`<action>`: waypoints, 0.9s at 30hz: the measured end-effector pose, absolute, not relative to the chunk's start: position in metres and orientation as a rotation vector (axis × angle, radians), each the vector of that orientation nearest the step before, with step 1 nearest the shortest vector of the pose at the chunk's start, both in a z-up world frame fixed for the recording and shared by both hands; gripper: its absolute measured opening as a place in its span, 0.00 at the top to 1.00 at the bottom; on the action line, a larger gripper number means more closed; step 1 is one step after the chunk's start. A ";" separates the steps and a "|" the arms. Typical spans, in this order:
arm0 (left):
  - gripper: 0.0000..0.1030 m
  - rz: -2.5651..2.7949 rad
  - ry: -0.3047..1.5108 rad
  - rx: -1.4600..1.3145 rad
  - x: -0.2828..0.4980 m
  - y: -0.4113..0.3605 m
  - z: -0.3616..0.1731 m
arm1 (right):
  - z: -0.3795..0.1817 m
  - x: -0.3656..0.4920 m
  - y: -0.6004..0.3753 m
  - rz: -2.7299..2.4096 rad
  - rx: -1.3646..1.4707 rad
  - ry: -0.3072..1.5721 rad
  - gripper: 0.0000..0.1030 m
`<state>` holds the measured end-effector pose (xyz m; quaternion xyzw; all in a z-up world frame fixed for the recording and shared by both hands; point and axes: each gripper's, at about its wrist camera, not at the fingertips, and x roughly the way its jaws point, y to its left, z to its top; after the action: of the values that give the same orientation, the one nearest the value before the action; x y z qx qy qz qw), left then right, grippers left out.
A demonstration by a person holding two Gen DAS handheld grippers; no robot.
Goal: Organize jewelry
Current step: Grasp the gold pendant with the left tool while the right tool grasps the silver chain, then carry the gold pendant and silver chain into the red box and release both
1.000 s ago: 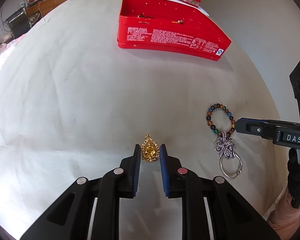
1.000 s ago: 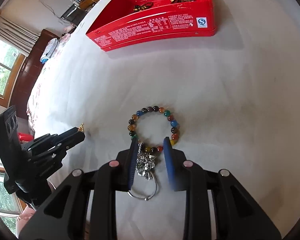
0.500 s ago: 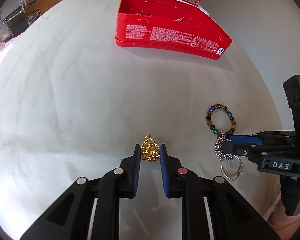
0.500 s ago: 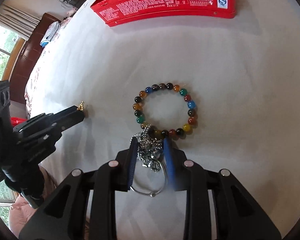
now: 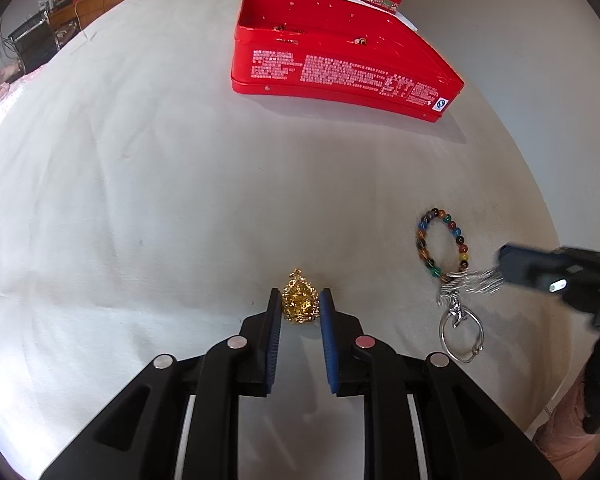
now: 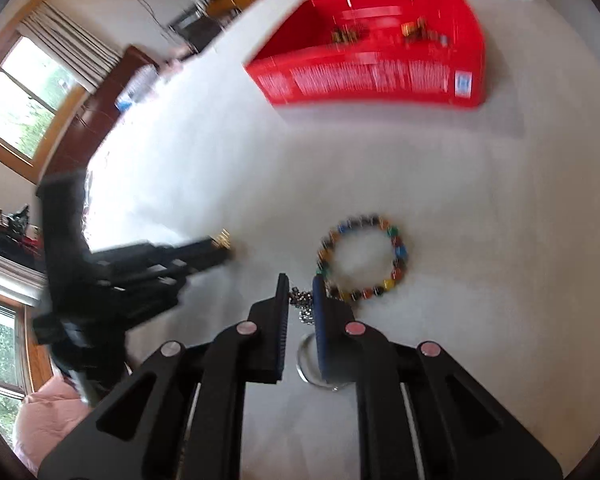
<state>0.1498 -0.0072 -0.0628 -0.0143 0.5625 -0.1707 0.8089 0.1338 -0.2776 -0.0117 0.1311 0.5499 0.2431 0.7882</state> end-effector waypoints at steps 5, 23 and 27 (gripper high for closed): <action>0.82 -0.374 1.202 -0.033 0.150 -0.005 -0.062 | 0.012 0.136 -0.281 0.600 0.341 1.121 0.90; 0.82 -0.351 1.198 -0.037 0.157 -0.005 -0.059 | 0.022 0.166 -0.267 0.598 0.341 1.074 0.90; 0.82 -0.332 1.187 -0.037 0.170 -0.003 -0.054 | 0.012 0.183 -0.270 0.566 0.357 1.078 0.90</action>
<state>0.1703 -0.0030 -0.0536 -0.0172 0.5565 -0.1557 0.8159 0.1832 -0.2705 0.0125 0.1666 0.5038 0.2642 0.8054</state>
